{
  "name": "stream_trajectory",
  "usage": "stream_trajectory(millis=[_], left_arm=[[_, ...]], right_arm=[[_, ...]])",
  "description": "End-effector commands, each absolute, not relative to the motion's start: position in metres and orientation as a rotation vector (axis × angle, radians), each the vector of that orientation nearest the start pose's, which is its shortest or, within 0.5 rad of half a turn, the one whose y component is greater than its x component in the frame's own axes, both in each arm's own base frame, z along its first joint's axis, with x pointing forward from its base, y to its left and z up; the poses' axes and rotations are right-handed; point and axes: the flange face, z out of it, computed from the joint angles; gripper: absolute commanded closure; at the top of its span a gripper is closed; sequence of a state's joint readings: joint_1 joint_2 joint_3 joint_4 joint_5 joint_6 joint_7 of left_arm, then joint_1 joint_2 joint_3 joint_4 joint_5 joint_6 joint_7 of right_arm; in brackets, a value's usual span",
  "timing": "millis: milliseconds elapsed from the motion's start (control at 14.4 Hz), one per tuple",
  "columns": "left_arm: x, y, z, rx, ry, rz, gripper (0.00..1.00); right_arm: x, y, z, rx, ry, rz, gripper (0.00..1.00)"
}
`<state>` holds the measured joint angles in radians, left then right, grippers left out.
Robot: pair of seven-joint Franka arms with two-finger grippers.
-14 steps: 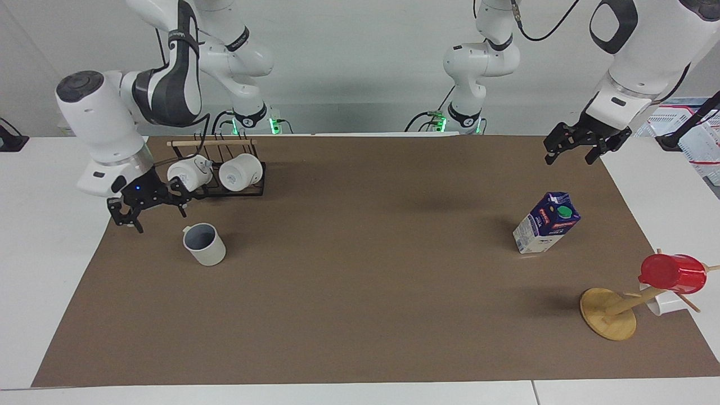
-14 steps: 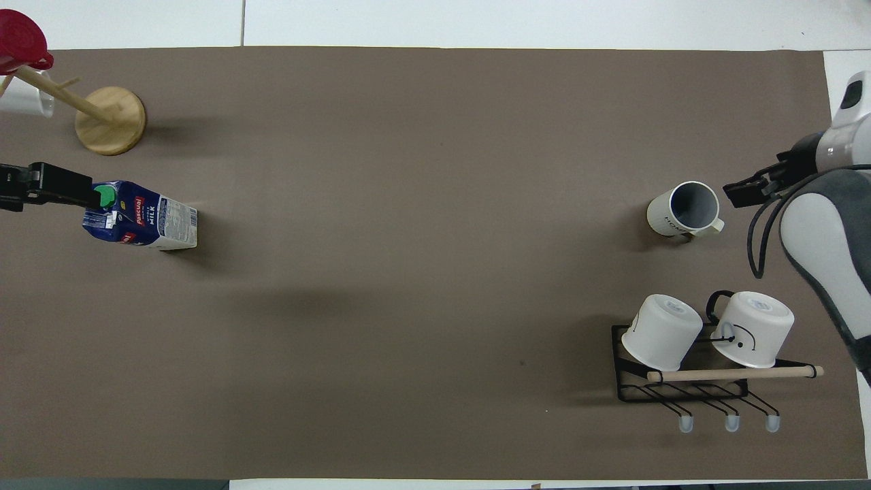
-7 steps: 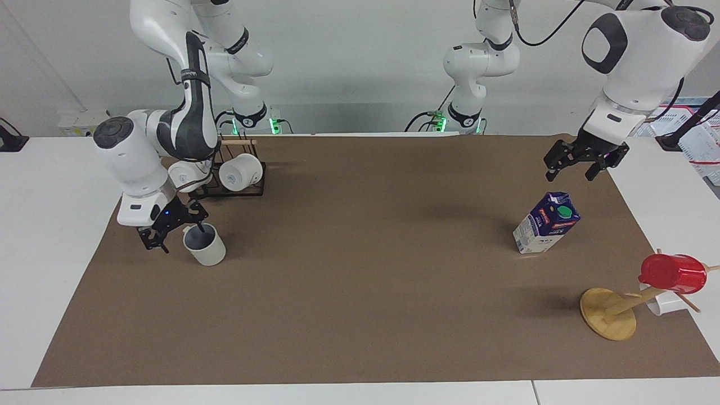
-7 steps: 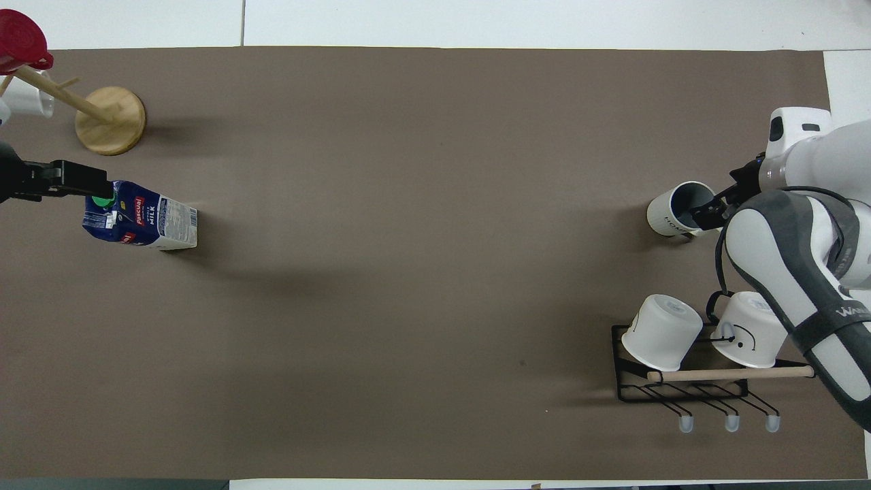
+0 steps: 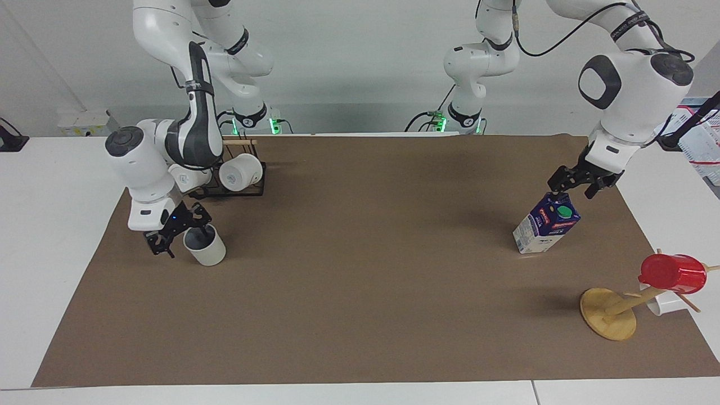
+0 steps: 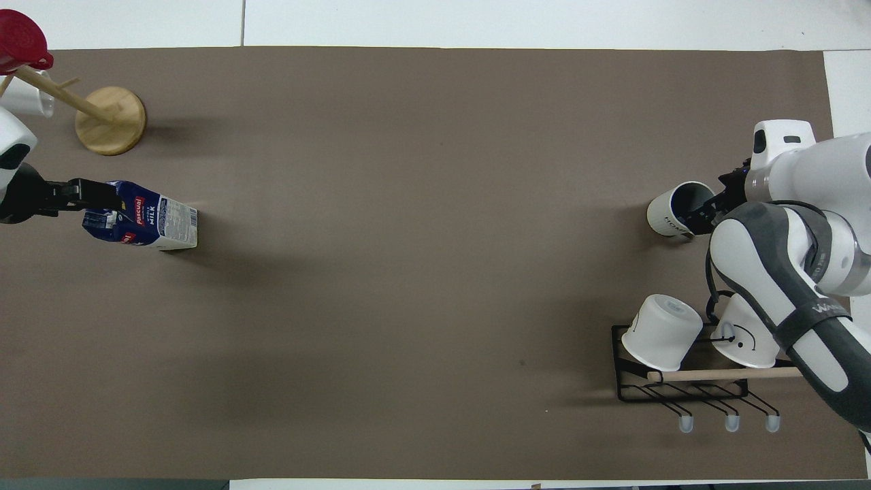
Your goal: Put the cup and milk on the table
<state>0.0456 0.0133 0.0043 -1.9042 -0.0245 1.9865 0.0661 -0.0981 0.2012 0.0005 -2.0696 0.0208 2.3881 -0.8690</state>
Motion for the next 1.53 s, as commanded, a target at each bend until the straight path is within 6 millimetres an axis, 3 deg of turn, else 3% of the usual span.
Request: stream_trajectory(millis=[0, 70, 139, 278, 348, 557, 766, 905, 975, 1044, 1114, 1184, 1323, 1462], left_arm=[[0.576, 0.022, 0.475, -3.165, 0.021, -0.129, 0.00], [0.578, 0.022, 0.471, -3.164, 0.018, -0.143, 0.00], [0.577, 0.022, 0.464, -3.162, 0.019, -0.153, 0.00], [0.575, 0.023, 0.451, -3.160, 0.013, -0.174, 0.00], [0.575, 0.023, 0.448, -3.158, 0.012, -0.189, 0.00], [0.574, 0.022, 0.446, -3.162, -0.041, -0.172, 0.00], [0.574, 0.016, 0.450, -3.164, -0.090, -0.173, 0.00], [0.574, 0.017, 0.451, -3.164, -0.085, -0.171, 0.00], [0.573, 0.017, 0.450, -3.164, -0.087, -0.166, 0.10], [0.573, 0.016, 0.450, -3.164, -0.087, -0.166, 0.32], [0.573, 0.018, 0.451, -3.164, -0.082, -0.161, 0.79], [0.572, 0.021, 0.453, -3.163, -0.076, -0.154, 1.00], [0.571, 0.020, 0.457, -3.161, -0.055, -0.164, 1.00], [0.570, 0.020, 0.462, -3.159, -0.056, -0.178, 1.00]], right_arm=[[0.589, -0.057, 0.341, -2.925, -1.145, -0.201, 0.20], [0.590, -0.057, 0.343, -2.910, -1.101, -0.208, 0.28], [0.591, -0.058, 0.345, -2.905, -1.080, -0.211, 0.42], [0.591, -0.057, 0.345, -2.904, -1.074, -0.211, 0.86], [0.590, -0.056, 0.345, -2.902, -1.071, -0.205, 1.00], [0.600, -0.059, 0.365, -2.903, -1.041, -0.203, 1.00], [0.609, -0.055, 0.410, -2.981, -0.728, -0.202, 1.00], [0.610, -0.031, 0.443, -3.021, -0.490, -0.193, 1.00], [0.613, -0.007, 0.451, -3.030, -0.422, -0.180, 1.00], [0.618, 0.012, 0.459, -3.057, -0.351, -0.182, 1.00], [0.619, 0.035, 0.463, -3.087, -0.291, -0.186, 1.00], [0.617, 0.064, 0.463, -3.116, -0.237, -0.189, 1.00], [0.610, 0.119, 0.463, -3.120, -0.092, -0.205, 1.00], [0.601, 0.159, 0.462, -3.104, 0.073, -0.207, 1.00]])
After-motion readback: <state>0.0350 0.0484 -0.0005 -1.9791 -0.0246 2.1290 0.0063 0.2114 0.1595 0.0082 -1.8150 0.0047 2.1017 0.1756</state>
